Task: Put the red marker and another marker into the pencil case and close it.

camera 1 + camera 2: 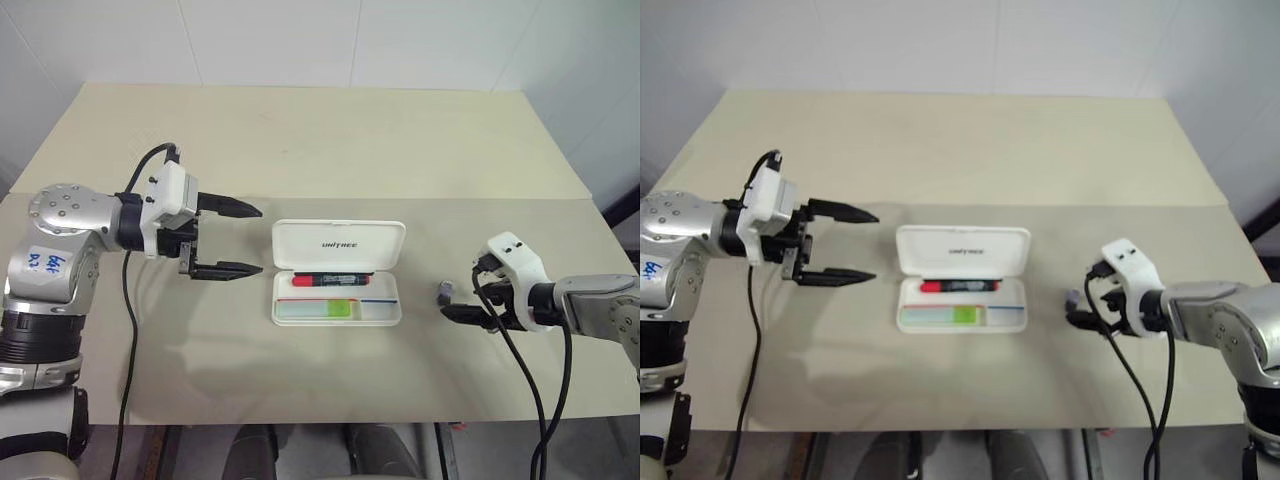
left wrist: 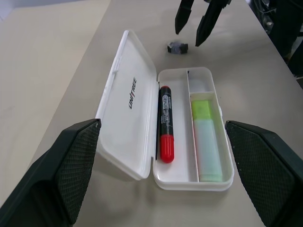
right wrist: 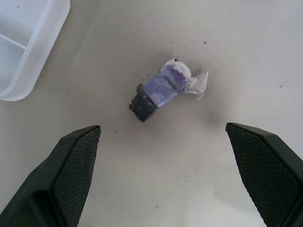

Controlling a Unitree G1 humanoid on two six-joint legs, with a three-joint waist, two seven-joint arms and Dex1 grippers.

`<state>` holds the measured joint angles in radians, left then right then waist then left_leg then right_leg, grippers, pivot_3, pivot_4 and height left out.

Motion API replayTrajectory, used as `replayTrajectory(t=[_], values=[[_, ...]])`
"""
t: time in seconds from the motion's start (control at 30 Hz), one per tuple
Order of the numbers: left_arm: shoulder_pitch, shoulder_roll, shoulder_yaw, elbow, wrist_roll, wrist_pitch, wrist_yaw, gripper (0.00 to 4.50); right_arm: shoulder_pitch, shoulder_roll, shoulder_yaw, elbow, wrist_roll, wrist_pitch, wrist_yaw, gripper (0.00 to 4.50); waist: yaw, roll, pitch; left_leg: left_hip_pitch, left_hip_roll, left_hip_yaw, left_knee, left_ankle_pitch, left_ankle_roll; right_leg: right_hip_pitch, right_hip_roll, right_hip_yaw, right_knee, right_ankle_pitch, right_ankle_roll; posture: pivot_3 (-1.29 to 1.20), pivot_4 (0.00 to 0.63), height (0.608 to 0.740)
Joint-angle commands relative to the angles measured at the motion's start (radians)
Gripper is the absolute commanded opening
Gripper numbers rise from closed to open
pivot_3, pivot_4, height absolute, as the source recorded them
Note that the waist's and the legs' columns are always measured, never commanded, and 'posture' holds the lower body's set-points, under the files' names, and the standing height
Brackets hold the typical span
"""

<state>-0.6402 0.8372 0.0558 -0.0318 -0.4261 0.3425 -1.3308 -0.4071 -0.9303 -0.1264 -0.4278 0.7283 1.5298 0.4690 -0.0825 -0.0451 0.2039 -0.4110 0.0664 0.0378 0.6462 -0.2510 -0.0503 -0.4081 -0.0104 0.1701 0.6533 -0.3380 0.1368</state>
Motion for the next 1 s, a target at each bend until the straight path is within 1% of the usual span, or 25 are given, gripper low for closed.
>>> replayTrajectory(t=[0.03,0.2,0.4,0.53,0.63,0.87,0.9,0.97,1.0], values=[[-0.004,-0.002,0.001,-0.017,-0.004,-0.022,0.008,4.47,-0.025,0.027,-0.024,-0.023,-0.008,0.034,-0.018,4.5,-0.001,0.0,0.0,0.0,0.0,0.0,0.0,0.0,0.0,0.0,0.0,0.0,0.0,0.0,0.0,0.0,0.15,0.74],[-0.004,-0.002,-0.004,-0.026,-0.007,-0.02,0.015,4.47,-0.059,0.136,-0.03,-0.01,-0.045,0.08,-0.087,4.5,-0.001,0.0,0.0,-0.001,0.0,0.0,-0.001,0.0,0.0,-0.001,0.0,0.0,0.0,0.0,0.0,0.0,0.15,0.74],[-0.003,0.004,-0.006,-0.032,-0.007,-0.021,0.019,4.47,-0.108,0.26,-0.018,0.026,-0.089,0.085,-0.188,4.5,-0.004,0.0,0.0,-0.001,0.0,0.0,0.0,0.0,0.0,-0.001,0.0,0.0,0.0,0.0,0.0,0.0,0.15,0.74],[0.003,0.006,-0.004,-0.047,-0.011,-0.017,0.026,4.47,-0.113,0.288,0.003,0.025,-0.106,0.085,-0.228,4.5,-0.005,-0.001,-0.001,-0.001,0.0,0.0,0.0,0.0,0.0,-0.001,0.0,0.0,0.001,0.0,0.0,0.0,0.15,0.74],[0.005,0.009,-0.003,-0.05,-0.008,-0.019,0.028,4.5,-0.106,0.262,0.021,0.018,-0.103,0.085,-0.225,3.91,-0.004,-0.001,-0.001,-0.001,0.0,0.0,0.001,0.0,0.0,-0.001,0.0,0.0,0.0,0.0,0.0,0.0,0.15,0.74],[-0.004,0.009,-0.004,-0.04,-0.002,-0.026,0.028,4.5,-0.112,0.175,0.056,0.013,-0.095,0.085,-0.166,1.55,-0.003,-0.001,-0.001,-0.001,0.0,0.0,-0.001,0.0,0.0,-0.002,0.0,0.0,0.0,0.0,0.0,0.0,0.15,0.74],[-0.007,0.008,-0.005,-0.039,-0.001,-0.028,0.029,4.5,-0.114,0.165,0.063,0.013,-0.095,0.085,-0.155,1.26,-0.003,-0.001,-0.001,-0.002,0.0,0.0,-0.002,0.0,0.0,-0.002,0.0,0.0,0.0,0.0,0.0,0.0,0.15,0.74],[-0.013,0.006,-0.009,-0.03,0.002,-0.034,0.027,4.5,-0.124,0.148,0.079,0.017,-0.099,0.078,-0.132,0.49,-0.003,-0.001,-0.001,-0.002,0.0,0.0,-0.002,0.0,0.0,-0.002,0.0,0.0,-0.001,0.0,0.0,0.0,0.15,0.74],[-0.015,0.005,-0.01,-0.028,0.003,-0.036,0.027,4.5,-0.126,0.137,0.09,0.017,-0.104,0.063,-0.121,0.38,-0.003,-0.001,-0.001,-0.002,0.0,0.0,-0.002,0.0,0.0,-0.002,0.0,0.0,-0.001,0.0,0.0,0.0,0.15,0.74]])
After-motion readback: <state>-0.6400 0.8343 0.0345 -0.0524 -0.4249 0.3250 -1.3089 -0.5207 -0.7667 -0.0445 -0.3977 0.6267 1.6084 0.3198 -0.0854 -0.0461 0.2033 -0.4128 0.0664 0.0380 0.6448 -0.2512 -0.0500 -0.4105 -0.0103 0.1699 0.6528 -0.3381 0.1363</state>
